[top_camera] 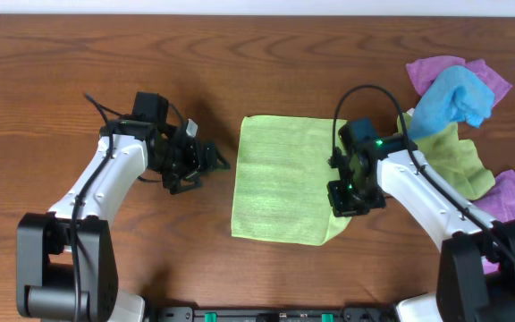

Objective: Fold the cloth
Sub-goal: 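Drag the towel's lower right corner down and right to flatten it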

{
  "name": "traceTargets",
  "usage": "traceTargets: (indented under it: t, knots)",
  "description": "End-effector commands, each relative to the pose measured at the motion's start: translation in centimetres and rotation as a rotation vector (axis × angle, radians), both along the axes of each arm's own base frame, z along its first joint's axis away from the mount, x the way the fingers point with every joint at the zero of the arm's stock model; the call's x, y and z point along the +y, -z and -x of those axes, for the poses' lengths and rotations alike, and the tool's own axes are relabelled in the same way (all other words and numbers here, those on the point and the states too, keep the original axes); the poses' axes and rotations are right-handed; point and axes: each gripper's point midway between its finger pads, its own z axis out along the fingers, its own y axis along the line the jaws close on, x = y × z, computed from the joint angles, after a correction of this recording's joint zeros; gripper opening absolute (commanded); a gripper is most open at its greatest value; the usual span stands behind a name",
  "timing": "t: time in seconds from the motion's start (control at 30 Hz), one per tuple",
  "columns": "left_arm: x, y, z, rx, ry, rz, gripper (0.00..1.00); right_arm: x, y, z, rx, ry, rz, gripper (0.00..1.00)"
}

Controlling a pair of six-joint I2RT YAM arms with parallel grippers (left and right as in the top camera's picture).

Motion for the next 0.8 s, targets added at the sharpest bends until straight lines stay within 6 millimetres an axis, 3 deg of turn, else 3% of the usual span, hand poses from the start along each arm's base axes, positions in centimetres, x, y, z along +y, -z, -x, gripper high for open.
traceTargets:
  t: [0.0, 0.27, 0.33, 0.4, 0.67, 0.77]
  knots:
    - [0.1, -0.5, -0.2, -0.025, 0.005, 0.005, 0.86, -0.2, -0.5, 0.9, 0.036, 0.067, 0.015, 0.02]
    - [0.0, -0.5, -0.3, -0.031, 0.005, 0.005, 0.86, -2.3, -2.2, 2.8, 0.067, 0.239, 0.141, 0.06]
    - [0.0, -0.5, -0.5, -0.039, 0.005, 0.007, 0.86, -2.7, -2.9, 2.8, 0.038, 0.284, 0.157, 0.14]
    - [0.0, -0.5, -0.6, -0.047, 0.005, 0.008, 0.87, -2.7, -3.6, 2.8, 0.015, 0.307, 0.148, 0.31]
    - [0.0, -0.6, -1.0, -0.063, 0.005, 0.009, 0.90, -3.3, -5.4, 5.2, 0.017, 0.426, 0.158, 0.39]
    - [0.0, -0.6, -1.0, -0.066, 0.005, 0.010, 0.91, -2.5, -5.5, 5.6, -0.002, 0.499, 0.087, 0.51]
